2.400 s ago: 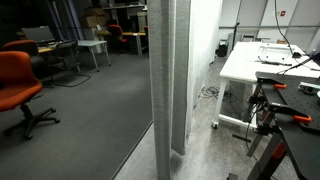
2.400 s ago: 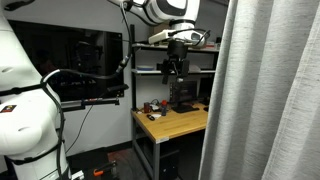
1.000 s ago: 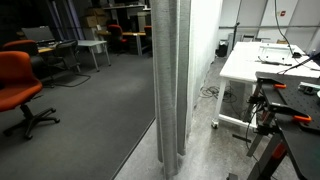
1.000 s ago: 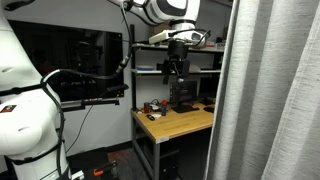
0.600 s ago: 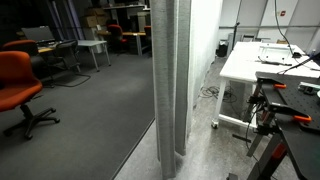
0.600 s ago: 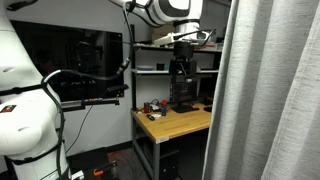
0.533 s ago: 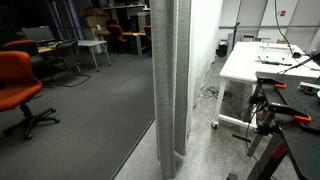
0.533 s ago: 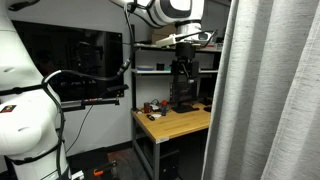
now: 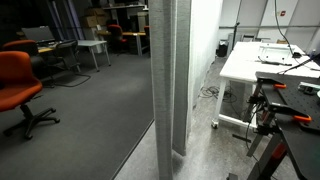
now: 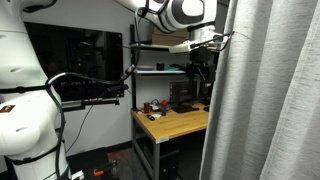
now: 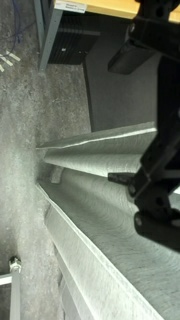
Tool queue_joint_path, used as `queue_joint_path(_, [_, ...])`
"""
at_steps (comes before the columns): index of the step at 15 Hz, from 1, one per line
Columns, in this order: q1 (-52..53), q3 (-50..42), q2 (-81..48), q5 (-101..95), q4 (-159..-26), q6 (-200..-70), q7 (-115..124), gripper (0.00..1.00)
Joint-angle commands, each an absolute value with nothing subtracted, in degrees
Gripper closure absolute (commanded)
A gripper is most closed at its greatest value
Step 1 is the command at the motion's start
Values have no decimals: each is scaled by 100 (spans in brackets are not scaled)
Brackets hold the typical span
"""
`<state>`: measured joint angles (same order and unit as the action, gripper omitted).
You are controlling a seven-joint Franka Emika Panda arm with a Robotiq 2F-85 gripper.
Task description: Slide the curtain to the left
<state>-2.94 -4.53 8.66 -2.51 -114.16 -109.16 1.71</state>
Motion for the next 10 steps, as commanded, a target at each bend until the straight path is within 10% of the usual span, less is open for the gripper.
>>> queue_joint_path(1, [-350, -462, 510, -180, -11109, -11083, 114, 0])
queue_joint_path(10, [-368, -450, 499, -273, -11312, -11356, 248, 0])
